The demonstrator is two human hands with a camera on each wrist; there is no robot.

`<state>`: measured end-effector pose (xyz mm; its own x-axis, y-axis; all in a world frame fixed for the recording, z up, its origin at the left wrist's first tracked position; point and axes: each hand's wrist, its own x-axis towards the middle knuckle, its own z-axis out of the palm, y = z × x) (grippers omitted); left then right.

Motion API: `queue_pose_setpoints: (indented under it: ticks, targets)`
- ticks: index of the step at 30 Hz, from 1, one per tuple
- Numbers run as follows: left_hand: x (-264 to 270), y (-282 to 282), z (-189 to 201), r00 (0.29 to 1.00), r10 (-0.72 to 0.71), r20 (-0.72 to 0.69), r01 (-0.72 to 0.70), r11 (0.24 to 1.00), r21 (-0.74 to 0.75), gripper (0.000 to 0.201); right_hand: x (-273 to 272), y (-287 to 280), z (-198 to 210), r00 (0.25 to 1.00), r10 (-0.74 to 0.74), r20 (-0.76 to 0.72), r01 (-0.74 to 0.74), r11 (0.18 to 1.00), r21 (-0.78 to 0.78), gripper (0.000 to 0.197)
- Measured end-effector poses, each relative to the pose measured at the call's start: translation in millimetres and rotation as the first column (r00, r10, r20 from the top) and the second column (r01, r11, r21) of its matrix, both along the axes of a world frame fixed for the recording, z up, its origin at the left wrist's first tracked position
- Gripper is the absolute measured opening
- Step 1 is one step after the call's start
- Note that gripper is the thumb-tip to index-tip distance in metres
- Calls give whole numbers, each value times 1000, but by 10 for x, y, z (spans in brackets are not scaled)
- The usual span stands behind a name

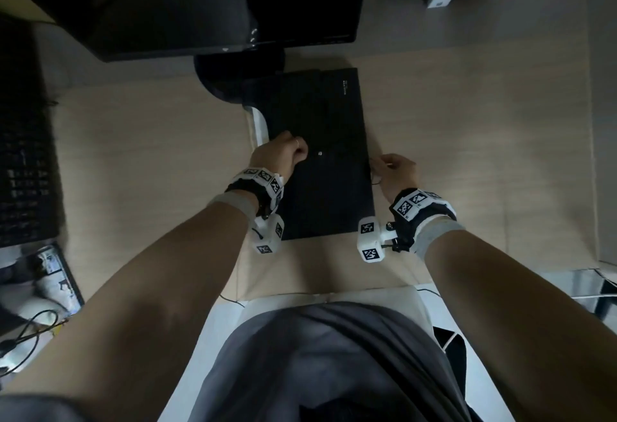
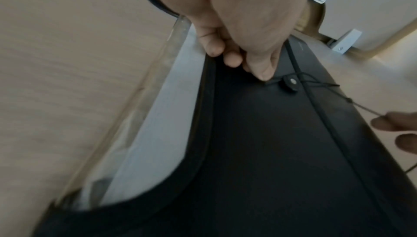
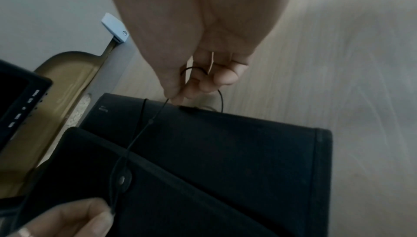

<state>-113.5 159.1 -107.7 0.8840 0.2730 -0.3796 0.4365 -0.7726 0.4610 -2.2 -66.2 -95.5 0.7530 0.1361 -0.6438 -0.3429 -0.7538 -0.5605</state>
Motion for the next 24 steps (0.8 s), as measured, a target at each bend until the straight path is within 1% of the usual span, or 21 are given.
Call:
queue_pose_setpoints:
  ticks: [3, 4, 7, 8, 10, 12, 13, 14, 15, 17, 18, 20, 22, 24]
  targets:
    - [-40, -30, 50, 998, 59, -3, -59, 998, -38, 11, -142, 32, 16, 1000, 2, 5, -2, 1000, 17, 13]
    - [-40, -40, 79, 997, 76, -6, -76, 996, -52, 15, -174, 40, 16, 1000, -6, 4, 6, 1000, 29, 11]
    - [6, -78, 210, 992, 128, -5, -128, 990, -60, 36, -223, 66, 17, 1000, -21, -5, 22, 998, 64, 11]
    - [43, -101, 263, 992, 123, 3, -123, 990, -64, 44, -227, 76, 22, 1000, -19, -9, 19, 997, 74, 11]
    - [150, -159, 353, 999, 42, 10, -41, 996, -84, 59, -222, 95, 34, 1000, -10, -7, 10, 994, 108, 10]
    - [275, -210, 394, 997, -78, -30, 75, 993, -88, 68, -216, 115, 61, 1000, 8, -15, -5, 986, 164, 9]
    - [339, -228, 397, 989, -130, -69, 124, 989, -82, 66, -210, 122, 74, 1000, 20, -17, -17, 981, 193, 9]
    - [399, -245, 392, 977, -179, -117, 171, 983, -73, 60, -200, 120, 83, 999, 31, -16, -26, 975, 220, 9]
    - [452, -261, 385, 964, -221, -151, 215, 975, -54, 49, -191, 111, 93, 999, 32, -14, -27, 971, 237, 10]
    - [533, -262, 353, 957, -249, -148, 252, 968, 2, 26, -152, 69, 91, 1000, 2, -22, 4, 967, 256, 11]
    - [559, -247, 335, 962, -240, -133, 247, 969, 32, 23, -128, 41, 81, 999, -20, -30, 27, 966, 257, 10]
    - [561, -173, 317, 974, -201, -106, 208, 976, 59, 27, -91, -8, 63, 999, -28, -27, 34, 970, 240, 10]
    - [496, -59, 329, 982, -163, -94, 167, 985, 37, 30, -81, -12, 54, 1000, -5, -19, 9, 974, 227, 11]
    - [356, 49, 336, 988, -125, -90, 125, 992, -5, 28, -98, 60, 68, 999, 29, -31, -21, 971, 240, 10]
